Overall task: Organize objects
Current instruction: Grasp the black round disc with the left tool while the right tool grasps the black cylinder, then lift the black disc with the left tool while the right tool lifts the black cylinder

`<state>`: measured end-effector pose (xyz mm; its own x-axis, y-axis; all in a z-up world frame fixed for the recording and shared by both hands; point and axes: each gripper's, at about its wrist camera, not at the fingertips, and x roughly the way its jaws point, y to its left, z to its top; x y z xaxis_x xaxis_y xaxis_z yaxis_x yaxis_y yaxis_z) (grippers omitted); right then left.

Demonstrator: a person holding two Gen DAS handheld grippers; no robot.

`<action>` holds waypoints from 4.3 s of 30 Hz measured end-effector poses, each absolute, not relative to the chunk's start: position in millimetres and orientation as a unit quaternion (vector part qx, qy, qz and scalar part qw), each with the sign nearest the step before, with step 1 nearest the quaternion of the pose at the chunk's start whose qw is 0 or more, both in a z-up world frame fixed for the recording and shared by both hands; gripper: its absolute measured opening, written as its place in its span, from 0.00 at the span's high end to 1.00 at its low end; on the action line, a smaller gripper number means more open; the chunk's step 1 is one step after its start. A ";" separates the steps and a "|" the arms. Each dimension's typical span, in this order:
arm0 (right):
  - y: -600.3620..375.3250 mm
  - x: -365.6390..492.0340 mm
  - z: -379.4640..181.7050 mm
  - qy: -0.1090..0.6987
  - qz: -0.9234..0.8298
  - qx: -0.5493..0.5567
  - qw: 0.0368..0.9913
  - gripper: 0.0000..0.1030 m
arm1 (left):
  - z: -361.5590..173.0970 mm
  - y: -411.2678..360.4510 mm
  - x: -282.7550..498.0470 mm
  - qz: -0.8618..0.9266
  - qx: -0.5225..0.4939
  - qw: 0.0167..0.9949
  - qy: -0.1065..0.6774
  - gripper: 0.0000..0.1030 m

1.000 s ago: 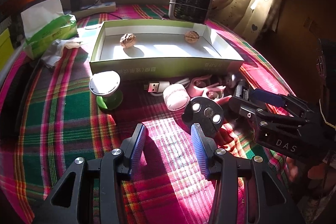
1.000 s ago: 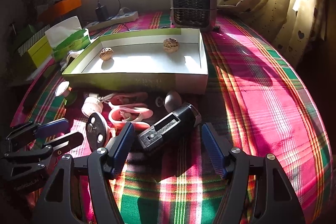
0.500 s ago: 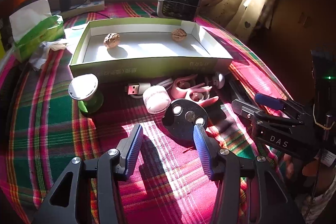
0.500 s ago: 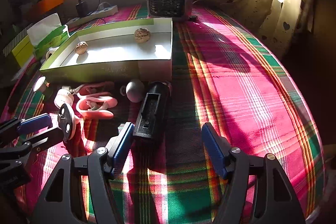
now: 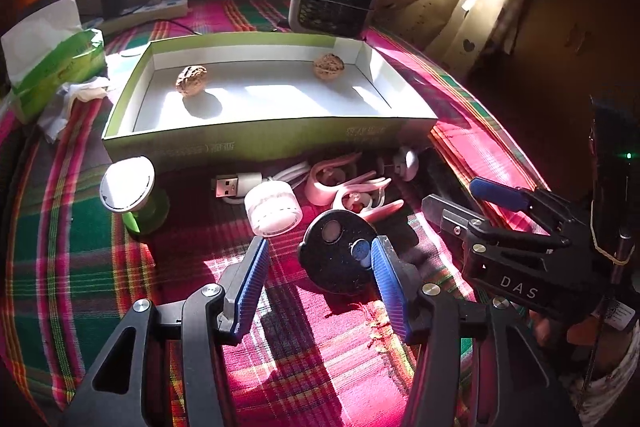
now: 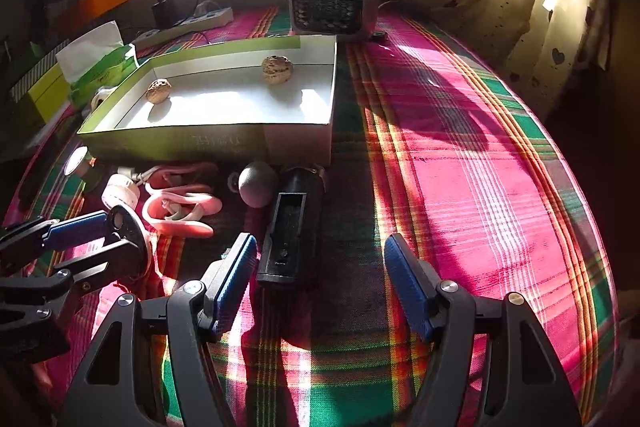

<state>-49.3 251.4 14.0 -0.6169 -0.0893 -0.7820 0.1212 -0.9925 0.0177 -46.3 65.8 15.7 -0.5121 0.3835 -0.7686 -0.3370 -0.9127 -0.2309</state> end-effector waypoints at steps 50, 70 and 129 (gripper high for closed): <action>255.8 -54.3 16.1 0.027 -0.901 0.429 0.059 0.62 | 14.3 65.1 -49.6 0.871 -0.452 0.186 -0.045 0.74; 260.0 -49.3 22.0 0.008 -0.905 0.416 0.090 0.72 | 14.1 64.4 -48.9 0.871 -0.453 0.186 -0.047 0.74; 243.8 -64.0 56.2 0.015 -0.911 0.395 0.116 0.72 | 56.2 49.7 -69.4 0.889 -0.413 0.194 -0.049 0.74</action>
<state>-64.0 243.9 56.2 -0.6614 -0.2003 -0.7228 0.2240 -0.9725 0.0645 -69.4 49.7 56.2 -0.5844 0.3848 -0.7144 -0.3045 -0.9201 -0.2465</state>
